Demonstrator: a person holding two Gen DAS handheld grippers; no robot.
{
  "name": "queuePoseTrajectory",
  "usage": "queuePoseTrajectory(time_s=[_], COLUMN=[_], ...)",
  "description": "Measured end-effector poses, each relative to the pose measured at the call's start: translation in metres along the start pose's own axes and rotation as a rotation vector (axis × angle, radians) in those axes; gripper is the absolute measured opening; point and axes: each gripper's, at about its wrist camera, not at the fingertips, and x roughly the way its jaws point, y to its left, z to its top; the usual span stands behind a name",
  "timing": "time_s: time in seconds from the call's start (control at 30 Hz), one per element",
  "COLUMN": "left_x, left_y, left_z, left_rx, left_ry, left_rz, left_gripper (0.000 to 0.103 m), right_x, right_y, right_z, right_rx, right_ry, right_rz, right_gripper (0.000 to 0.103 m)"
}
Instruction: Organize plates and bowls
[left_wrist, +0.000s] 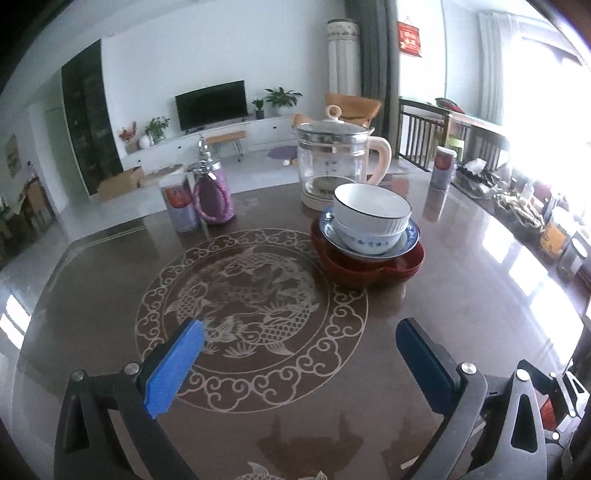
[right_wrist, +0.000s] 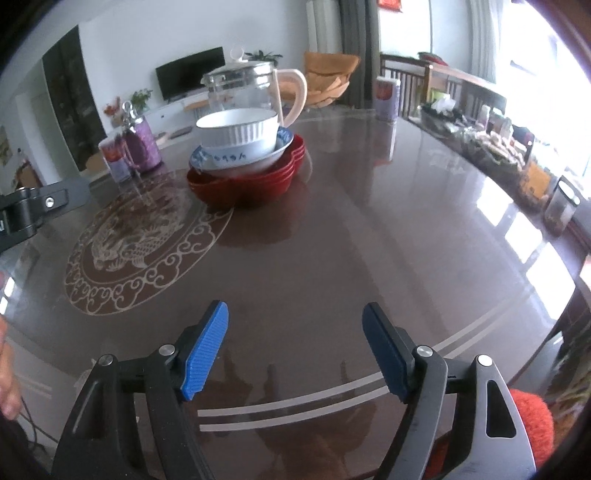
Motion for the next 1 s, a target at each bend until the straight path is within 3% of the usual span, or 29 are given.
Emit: queuePoseTrajectory(time_s=[0.07,0.23,0.47,0.57,0.8,1.0], left_x=[-0.004,-0.013,-0.042,-0.053,-0.057,-0.053], left_y=[0.004,0.002,0.002,0.002,0.0,-0.013], left_z=[0.0,-0.003,-0.006,-0.004,0.0,0.001], left_rx=[-0.012,0.044,0.033,0.035,-0.009,0.037], left_ry=[0.002,0.001,-0.037,-0.062,-0.022,-0.01], left_rz=[0.017,0.151,0.16,0.137,-0.017,0.006], left_gripper=[0.103,0.103,0.103,0.103,0.103,0.103], right_x=[-0.01,-0.034,-0.055,-0.062,-0.068,-0.067], right_y=[0.0,0.006,0.031,0.038,0.039,0.035], right_z=[0.005,0.024,0.049,0.052,0.052,0.05], right_rx=[-0.007,-0.021,-0.1,-0.112,-0.12,-0.129], right_ry=[-0.033,-0.077,-0.086,-0.102,-0.116,-0.109], right_rz=[-0.022,-0.049,-0.058,-0.056,-0.065,-0.09], right_gripper=[0.079,0.079,0.079,0.079,0.079,0.079])
